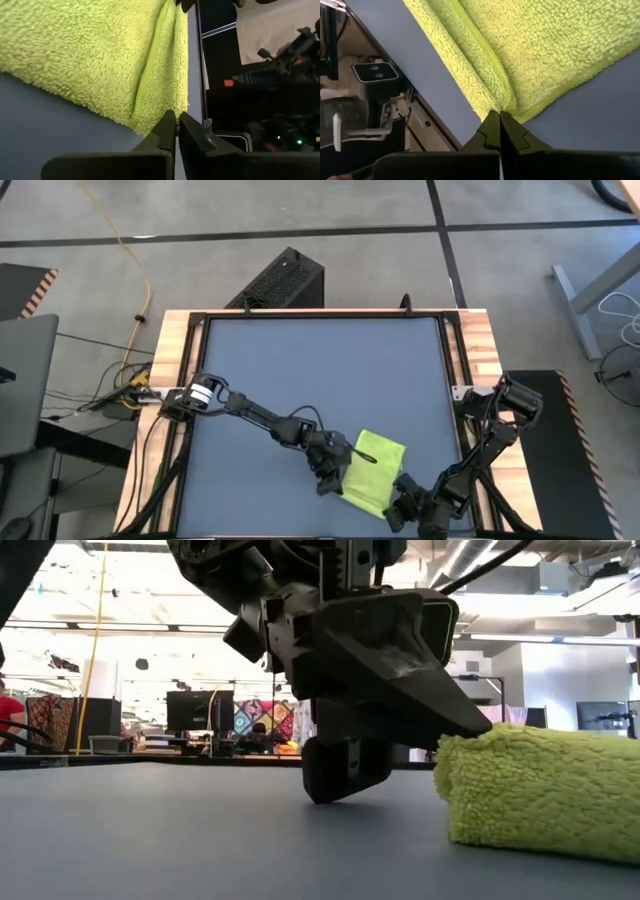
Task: Roll towel
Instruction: Roll the green towel
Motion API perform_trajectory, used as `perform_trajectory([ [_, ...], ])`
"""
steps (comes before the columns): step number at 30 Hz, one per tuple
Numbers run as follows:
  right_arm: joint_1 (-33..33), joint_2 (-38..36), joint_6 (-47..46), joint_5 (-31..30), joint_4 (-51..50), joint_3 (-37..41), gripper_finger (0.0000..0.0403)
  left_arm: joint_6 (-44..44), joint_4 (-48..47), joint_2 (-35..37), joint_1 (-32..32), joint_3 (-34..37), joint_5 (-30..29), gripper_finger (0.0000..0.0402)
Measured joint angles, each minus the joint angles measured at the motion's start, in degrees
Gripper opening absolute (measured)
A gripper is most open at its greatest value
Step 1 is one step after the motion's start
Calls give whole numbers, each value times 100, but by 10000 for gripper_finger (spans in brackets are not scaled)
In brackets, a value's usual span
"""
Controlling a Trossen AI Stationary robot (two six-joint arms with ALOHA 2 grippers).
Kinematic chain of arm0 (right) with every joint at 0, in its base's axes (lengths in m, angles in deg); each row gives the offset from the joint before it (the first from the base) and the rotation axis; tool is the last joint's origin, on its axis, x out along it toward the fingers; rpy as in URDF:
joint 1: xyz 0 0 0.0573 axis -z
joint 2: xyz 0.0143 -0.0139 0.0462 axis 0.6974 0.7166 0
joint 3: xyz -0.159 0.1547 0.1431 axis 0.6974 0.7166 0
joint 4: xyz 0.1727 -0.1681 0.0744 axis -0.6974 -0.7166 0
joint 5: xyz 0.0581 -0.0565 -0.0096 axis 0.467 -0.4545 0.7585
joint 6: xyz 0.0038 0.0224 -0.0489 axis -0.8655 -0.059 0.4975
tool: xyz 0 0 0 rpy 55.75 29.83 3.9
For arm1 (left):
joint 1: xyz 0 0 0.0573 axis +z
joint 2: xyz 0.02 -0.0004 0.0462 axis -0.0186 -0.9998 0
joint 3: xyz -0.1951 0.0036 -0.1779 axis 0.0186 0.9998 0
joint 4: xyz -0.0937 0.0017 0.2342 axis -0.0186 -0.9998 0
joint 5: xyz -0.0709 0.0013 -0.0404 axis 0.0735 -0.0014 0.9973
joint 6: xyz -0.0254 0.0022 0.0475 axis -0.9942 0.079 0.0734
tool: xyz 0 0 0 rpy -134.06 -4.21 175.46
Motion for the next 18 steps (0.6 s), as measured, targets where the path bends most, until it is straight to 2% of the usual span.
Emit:
perform_trajectory([
  [4,175,-4,-12,382,-68,-2,11,-83,-284,5,-21,-1,-72,0],
  [18,481,-13,1,727,-222,-13,11,-758,-843,13,74,-7,-731,0],
])
